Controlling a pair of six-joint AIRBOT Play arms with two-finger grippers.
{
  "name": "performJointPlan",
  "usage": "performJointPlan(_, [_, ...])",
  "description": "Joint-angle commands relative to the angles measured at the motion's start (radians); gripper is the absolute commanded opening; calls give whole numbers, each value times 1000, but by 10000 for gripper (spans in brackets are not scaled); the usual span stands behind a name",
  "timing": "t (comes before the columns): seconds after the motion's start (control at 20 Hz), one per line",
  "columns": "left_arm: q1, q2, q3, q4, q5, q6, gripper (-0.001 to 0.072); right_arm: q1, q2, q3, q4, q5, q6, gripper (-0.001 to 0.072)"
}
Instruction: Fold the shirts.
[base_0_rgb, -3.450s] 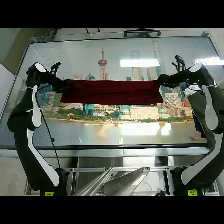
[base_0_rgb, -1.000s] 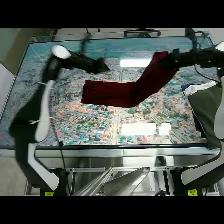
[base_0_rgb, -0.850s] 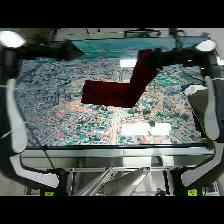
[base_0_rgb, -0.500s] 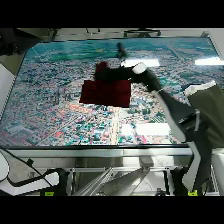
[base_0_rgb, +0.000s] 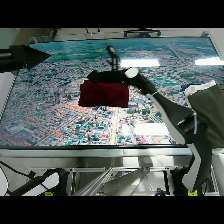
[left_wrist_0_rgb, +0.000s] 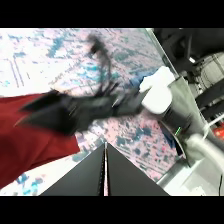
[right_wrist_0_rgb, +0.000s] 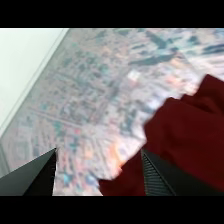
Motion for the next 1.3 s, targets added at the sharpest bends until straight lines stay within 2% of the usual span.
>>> performJointPlan(0.0, [-27, 6, -25, -2, 10, 7, 25, -206, 81, 0, -293, 328, 259, 564])
performJointPlan(0.1, [-43, 6, -25, -1, 9, 6, 25, -310, 76, -11, -453, 469, 391, 565])
performJointPlan(0.35, [-70, 5, -25, 2, 10, 10, 25, -395, -2, -92, -478, 501, 409, 581])
performJointPlan(0.5, [-69, 5, -25, 3, 10, 23, 25, -366, -81, -92, -391, 480, 386, 580])
performJointPlan(0.65, [-70, 3, -25, 9, 10, 27, 25, -313, -156, -92, -213, 447, 305, 580])
performJointPlan(0.85, [-70, -16, -25, 7, -1, 32, 25, -242, -208, -91, -49, 375, 233, 567])
performJointPlan(0.9, [-70, -27, -25, 7, -12, 32, 25, -232, -209, -91, -3, 369, 201, 395])
performJointPlan(0.95, [-70, -39, -25, 7, -25, 31, 24, -229, -208, -86, 47, 373, 158, 92])
performJointPlan(1.05, [-70, -59, -25, 6, -47, 31, 20, -233, -180, -64, 77, 380, 143, 20])
performJointPlan(1.25, [-70, -69, -25, -2, -34, 31, 20, -314, -17, 10, 24, 376, 177, 19])
